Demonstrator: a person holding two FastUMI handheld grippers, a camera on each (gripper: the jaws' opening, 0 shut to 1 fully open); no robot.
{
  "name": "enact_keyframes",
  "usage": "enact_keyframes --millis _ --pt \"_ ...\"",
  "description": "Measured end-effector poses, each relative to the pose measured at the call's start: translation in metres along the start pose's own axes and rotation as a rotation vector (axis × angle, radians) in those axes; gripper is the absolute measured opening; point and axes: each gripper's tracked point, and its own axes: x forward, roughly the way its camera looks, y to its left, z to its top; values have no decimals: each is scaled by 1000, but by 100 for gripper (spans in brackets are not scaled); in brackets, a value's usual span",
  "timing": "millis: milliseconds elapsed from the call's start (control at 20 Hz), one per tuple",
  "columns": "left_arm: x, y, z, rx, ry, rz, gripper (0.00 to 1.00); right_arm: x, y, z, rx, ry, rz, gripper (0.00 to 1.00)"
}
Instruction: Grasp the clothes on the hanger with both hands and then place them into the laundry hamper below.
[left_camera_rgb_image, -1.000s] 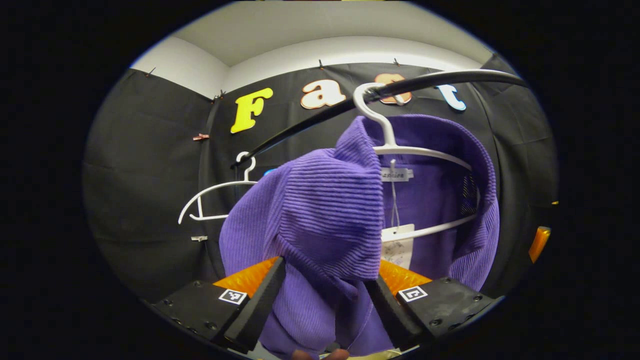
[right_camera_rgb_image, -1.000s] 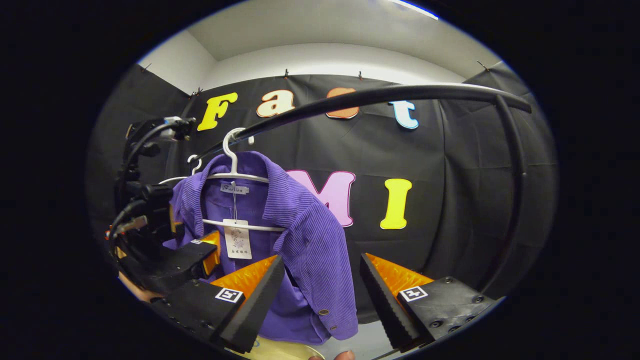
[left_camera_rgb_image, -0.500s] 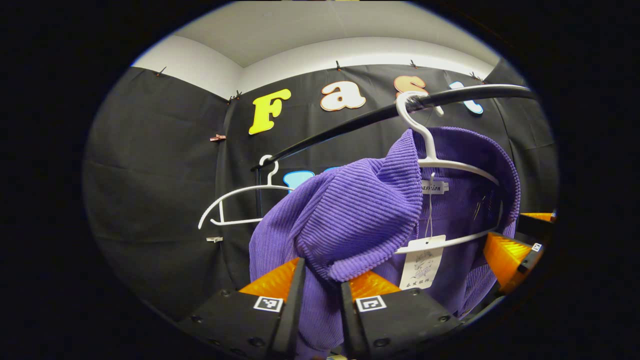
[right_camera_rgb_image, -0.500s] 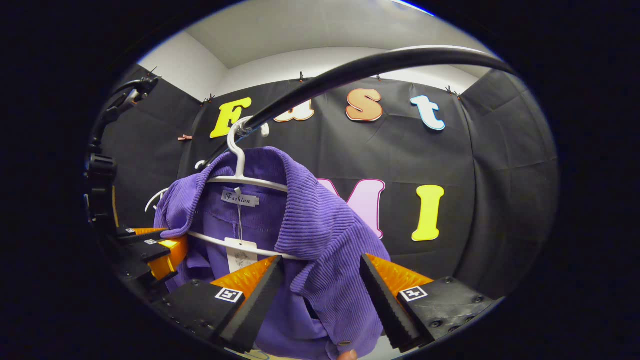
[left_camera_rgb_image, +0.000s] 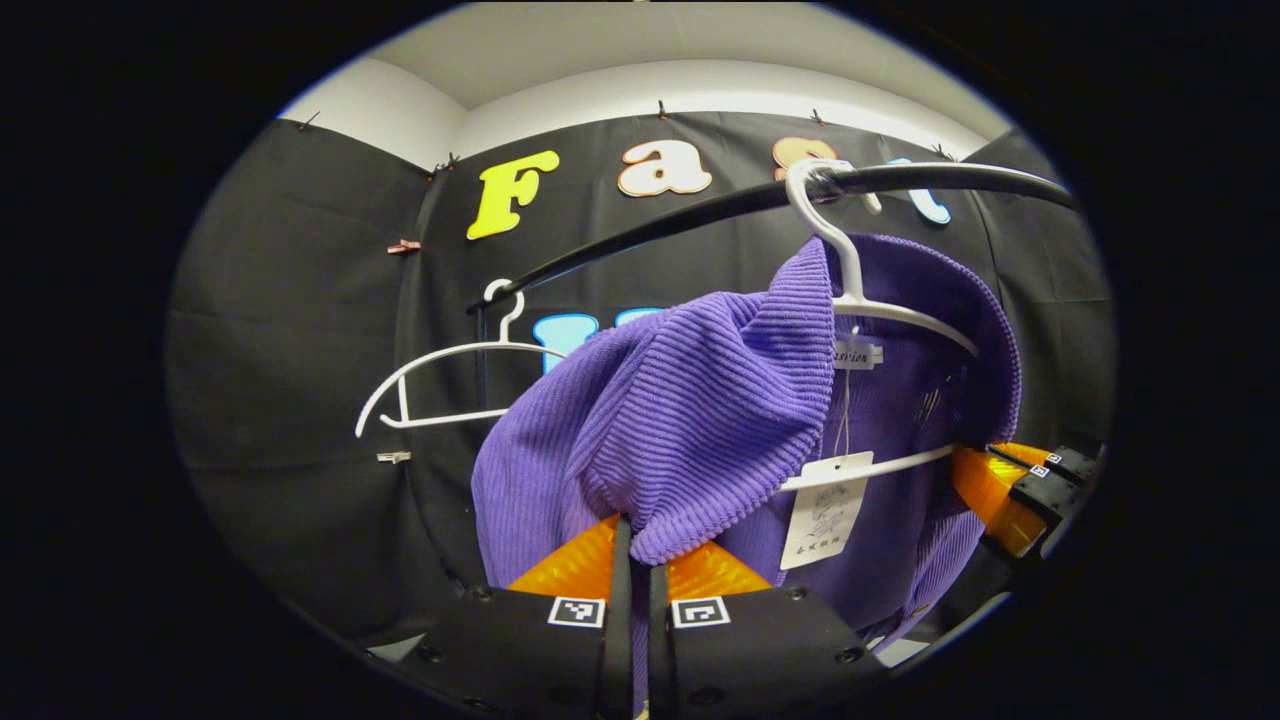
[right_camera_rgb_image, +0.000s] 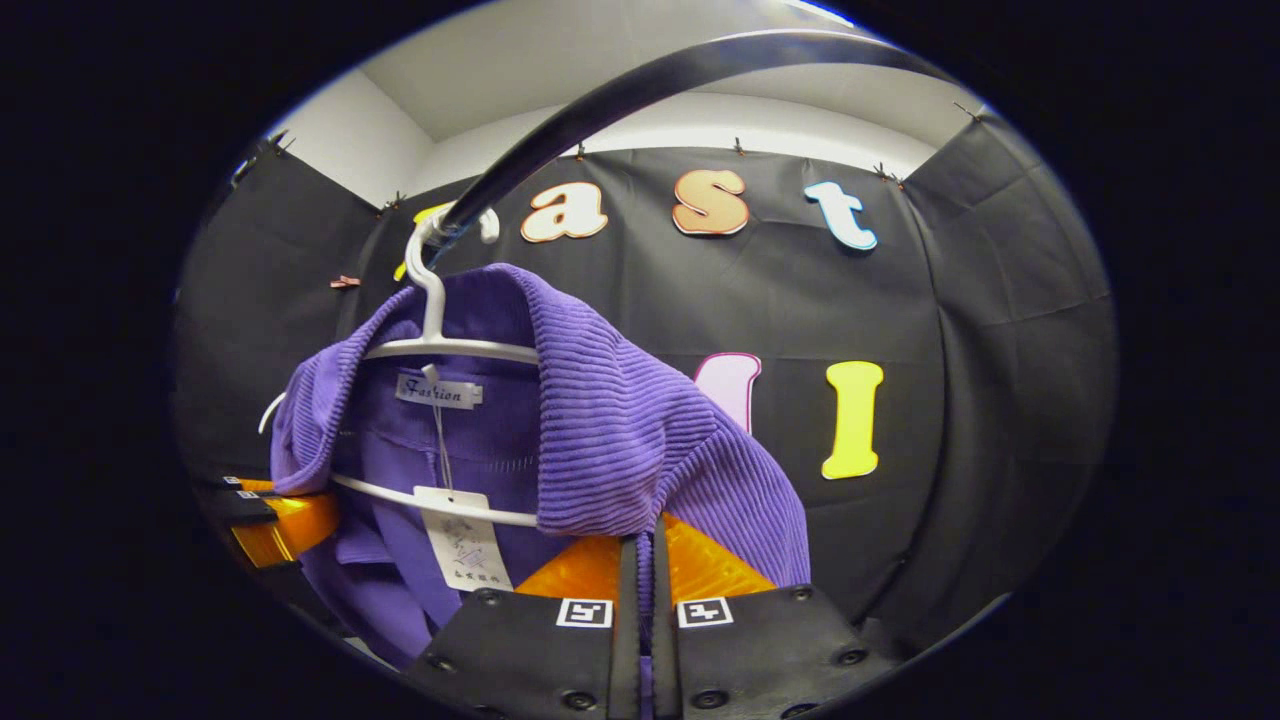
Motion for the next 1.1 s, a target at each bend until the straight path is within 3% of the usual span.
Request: enact_keyframes --millis 300,600,1100 --pt "-3 2 0 -7 7 -4 6 -14 -13 17 -44 -37 -9 4" --pt "-19 27 33 13 -46 26 3 -26 -73 72 -158 -186 -172 4" --pt "-28 35 117 59 -200 4 5 -17 -102 136 -301 -384 -301 4"
